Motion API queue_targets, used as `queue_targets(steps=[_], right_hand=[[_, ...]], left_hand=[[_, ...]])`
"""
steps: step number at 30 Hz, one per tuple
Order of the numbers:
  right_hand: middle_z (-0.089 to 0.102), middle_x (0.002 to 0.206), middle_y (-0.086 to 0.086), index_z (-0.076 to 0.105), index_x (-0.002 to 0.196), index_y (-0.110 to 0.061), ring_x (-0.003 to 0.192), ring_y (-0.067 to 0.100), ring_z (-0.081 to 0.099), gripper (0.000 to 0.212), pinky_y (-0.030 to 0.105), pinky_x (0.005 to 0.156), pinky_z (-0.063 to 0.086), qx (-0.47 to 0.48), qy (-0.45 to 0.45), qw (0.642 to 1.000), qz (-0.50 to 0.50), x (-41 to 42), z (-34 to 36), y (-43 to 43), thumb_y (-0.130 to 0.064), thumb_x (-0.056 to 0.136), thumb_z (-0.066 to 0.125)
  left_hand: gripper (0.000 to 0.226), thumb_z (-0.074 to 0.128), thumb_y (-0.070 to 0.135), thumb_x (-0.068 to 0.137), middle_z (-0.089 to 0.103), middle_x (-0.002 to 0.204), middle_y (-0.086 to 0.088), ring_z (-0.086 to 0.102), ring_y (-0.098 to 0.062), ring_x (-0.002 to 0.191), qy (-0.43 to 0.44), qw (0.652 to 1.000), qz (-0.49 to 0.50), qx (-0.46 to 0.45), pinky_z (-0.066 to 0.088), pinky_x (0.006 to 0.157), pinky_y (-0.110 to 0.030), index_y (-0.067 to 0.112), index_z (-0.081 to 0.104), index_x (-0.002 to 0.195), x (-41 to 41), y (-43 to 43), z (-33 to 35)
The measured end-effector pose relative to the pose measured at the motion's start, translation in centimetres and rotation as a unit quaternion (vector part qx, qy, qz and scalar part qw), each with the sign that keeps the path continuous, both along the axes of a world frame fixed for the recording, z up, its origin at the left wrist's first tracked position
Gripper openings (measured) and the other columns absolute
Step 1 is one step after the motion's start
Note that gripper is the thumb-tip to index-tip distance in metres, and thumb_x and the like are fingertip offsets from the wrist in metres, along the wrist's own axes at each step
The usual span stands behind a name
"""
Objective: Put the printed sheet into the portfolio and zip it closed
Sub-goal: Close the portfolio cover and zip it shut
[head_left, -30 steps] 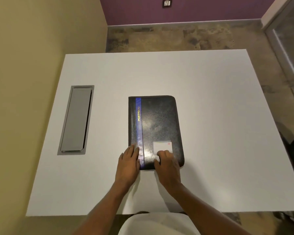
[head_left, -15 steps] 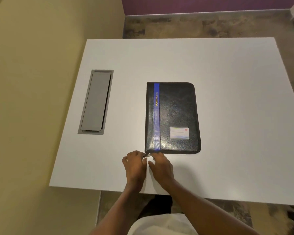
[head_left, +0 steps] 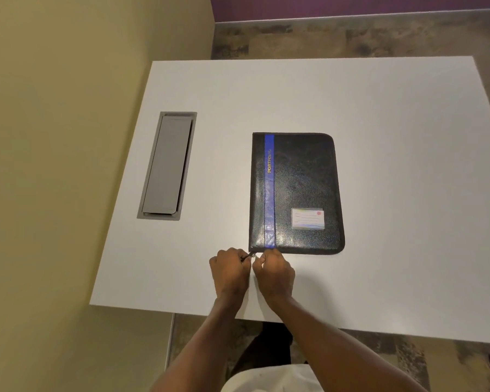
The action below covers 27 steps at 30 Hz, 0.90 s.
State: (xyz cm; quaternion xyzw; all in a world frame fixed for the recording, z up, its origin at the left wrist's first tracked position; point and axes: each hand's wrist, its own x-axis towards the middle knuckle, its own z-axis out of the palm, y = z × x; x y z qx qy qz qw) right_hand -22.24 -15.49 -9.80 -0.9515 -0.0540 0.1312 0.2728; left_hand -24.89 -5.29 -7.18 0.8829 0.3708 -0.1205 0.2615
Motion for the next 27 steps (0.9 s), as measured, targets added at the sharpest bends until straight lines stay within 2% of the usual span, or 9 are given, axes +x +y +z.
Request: queue_targets(steps=[3, 6, 8, 11, 16, 19, 22, 24, 27], right_hand=[[0.063, 0.071, 0.009, 0.064, 0.076, -0.009, 0.053, 0.034, 0.062, 0.024, 0.036, 0.044, 0.047, -0.016, -0.001, 1.000, -0.027, 0.1, -0.2, 0.3, -0.027, 0.080, 0.048], [0.061, 0.069, 0.009, 0.063, 0.071, -0.010, 0.051, 0.033, 0.062, 0.021, 0.033, 0.042, 0.045, -0.030, 0.022, 0.996, -0.075, 0.6, 0.0, 0.5, -0.024, 0.079, 0.050], [0.062, 0.071, 0.010, 0.062, 0.072, -0.009, 0.055, 0.035, 0.064, 0.016, 0.033, 0.048, 0.045, -0.045, 0.028, 0.994, -0.094, 0.7, 0.1, 0.2, -0.020, 0.081, 0.055], [0.067, 0.087, 0.010, 0.066, 0.084, -0.011, 0.073, 0.037, 0.069, 0.015, 0.035, 0.061, 0.041, -0.051, 0.067, 0.989, -0.117, 1.2, 0.4, -1.2, -0.021, 0.091, 0.059], [0.068, 0.088, 0.007, 0.059, 0.083, -0.018, 0.078, 0.036, 0.069, 0.014, 0.031, 0.066, 0.034, -0.031, 0.066, 0.979, -0.190, 1.9, 0.6, -5.0, -0.026, 0.095, 0.059], [0.066, 0.086, 0.008, 0.058, 0.081, -0.017, 0.071, 0.036, 0.068, 0.015, 0.031, 0.063, 0.035, -0.044, 0.034, 0.983, -0.173, 2.6, 0.3, -7.5, -0.024, 0.094, 0.063], [0.064, 0.078, 0.011, 0.060, 0.078, -0.012, 0.058, 0.038, 0.066, 0.016, 0.031, 0.055, 0.039, -0.063, 0.003, 0.984, -0.167, 3.3, -0.3, -9.6, -0.019, 0.089, 0.069], [0.062, 0.076, 0.011, 0.060, 0.078, -0.011, 0.053, 0.039, 0.064, 0.018, 0.034, 0.053, 0.046, -0.065, -0.007, 0.980, -0.188, 3.7, -0.3, -10.8, -0.025, 0.090, 0.060], [0.062, 0.085, 0.013, 0.061, 0.081, -0.010, 0.058, 0.042, 0.064, 0.017, 0.038, 0.058, 0.047, -0.049, -0.003, 0.971, -0.234, 4.4, -0.4, -13.0, -0.022, 0.094, 0.064]], left_hand=[[0.035, 0.054, 0.032, 0.093, 0.064, 0.059, 0.006, 0.055, -0.018, 0.062, 0.017, 0.999, -0.010, 0.029, 0.047, 0.072, -0.042, 0.023, 0.069, 0.063, -0.1, 0.2, -0.1], [0.036, 0.055, 0.035, 0.094, 0.057, 0.056, 0.008, 0.049, -0.017, 0.056, 0.024, 0.999, -0.013, 0.033, 0.048, 0.073, -0.041, 0.025, 0.062, 0.060, 0.1, 0.3, 0.3], [0.036, 0.055, 0.034, 0.094, 0.057, 0.056, 0.004, 0.047, -0.020, 0.056, 0.026, 0.999, -0.013, 0.031, 0.047, 0.073, -0.042, 0.025, 0.059, 0.059, 0.2, 0.4, 0.4], [0.035, 0.056, 0.031, 0.095, 0.063, 0.064, -0.005, 0.057, -0.031, 0.067, 0.031, 0.999, -0.005, 0.025, 0.050, 0.074, -0.044, 0.015, 0.069, 0.066, 0.3, 0.4, 0.4], [0.028, 0.059, 0.023, 0.091, 0.057, 0.070, -0.003, 0.054, -0.029, 0.072, 0.014, 0.999, -0.018, 0.038, 0.047, 0.071, -0.044, 0.005, 0.066, 0.071, 0.5, 0.7, 0.6], [0.034, 0.062, 0.027, 0.093, 0.059, 0.059, -0.002, 0.041, -0.021, 0.056, 0.005, 0.999, -0.023, 0.042, 0.039, 0.066, -0.037, 0.015, 0.065, 0.062, 0.4, 0.9, 0.3], [0.032, 0.065, 0.028, 0.094, 0.066, 0.066, -0.003, 0.045, -0.023, 0.057, -0.004, 0.999, -0.023, 0.042, 0.049, 0.072, -0.040, 0.016, 0.070, 0.065, 0.3, 0.9, 0.0], [0.033, 0.066, 0.026, 0.094, 0.068, 0.067, -0.002, 0.046, -0.023, 0.057, -0.008, 0.998, -0.027, 0.050, 0.048, 0.074, -0.040, 0.020, 0.065, 0.062, 0.3, 0.9, -0.1], [0.025, 0.066, 0.024, 0.093, 0.076, 0.081, 0.006, 0.059, -0.017, 0.068, -0.014, 0.998, -0.024, 0.049, 0.049, 0.079, -0.039, 0.030, 0.066, 0.068, 0.3, 0.7, -0.3]])
